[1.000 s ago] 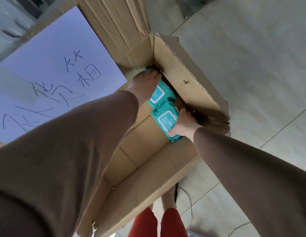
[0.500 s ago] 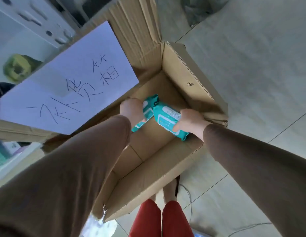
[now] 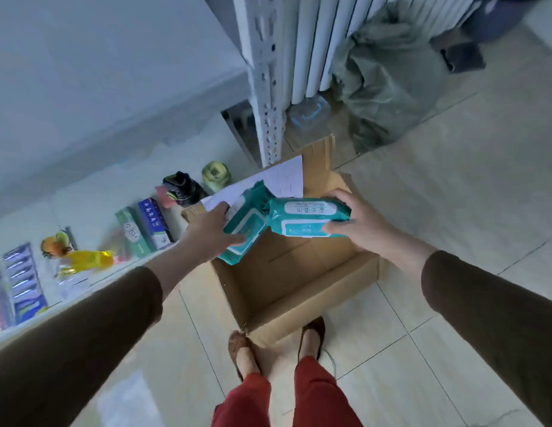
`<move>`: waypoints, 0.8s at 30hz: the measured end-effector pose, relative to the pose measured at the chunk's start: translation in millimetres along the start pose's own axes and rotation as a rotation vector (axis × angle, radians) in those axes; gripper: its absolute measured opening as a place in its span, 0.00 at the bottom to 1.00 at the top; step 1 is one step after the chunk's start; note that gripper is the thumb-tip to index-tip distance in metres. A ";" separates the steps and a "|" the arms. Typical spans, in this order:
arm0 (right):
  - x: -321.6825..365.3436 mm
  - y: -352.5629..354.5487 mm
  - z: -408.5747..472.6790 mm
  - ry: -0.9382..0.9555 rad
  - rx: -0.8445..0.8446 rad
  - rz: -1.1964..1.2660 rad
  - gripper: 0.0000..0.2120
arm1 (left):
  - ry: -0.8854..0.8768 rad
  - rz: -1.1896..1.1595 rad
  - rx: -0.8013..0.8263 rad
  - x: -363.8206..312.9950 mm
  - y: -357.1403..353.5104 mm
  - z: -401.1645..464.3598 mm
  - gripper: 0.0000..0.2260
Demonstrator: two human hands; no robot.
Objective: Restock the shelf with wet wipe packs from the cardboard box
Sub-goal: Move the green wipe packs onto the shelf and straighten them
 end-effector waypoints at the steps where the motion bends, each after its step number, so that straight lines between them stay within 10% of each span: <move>1: 27.8 1.6 -2.5 0.018 -0.026 0.042 0.22 | 0.001 -0.043 -0.009 8.4 28.3 -20.4 0.27; 13: 320.4 -36.7 1.9 0.256 -0.241 0.591 0.27 | -0.095 -0.341 -0.135 120.4 297.1 -185.7 0.17; 24: 431.4 -63.0 112.8 0.370 -0.281 0.782 0.14 | -0.085 -0.177 -0.315 151.9 440.8 -131.0 0.20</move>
Point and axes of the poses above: each hand's wrist, its own z-axis towards the middle knuckle, its own y-axis out of the back of the hand, x = y × z, the point moved 10 cm from there along z, towards the middle knuckle, and after that the axes turned 13 degrees about y, right-handed, at the moved point
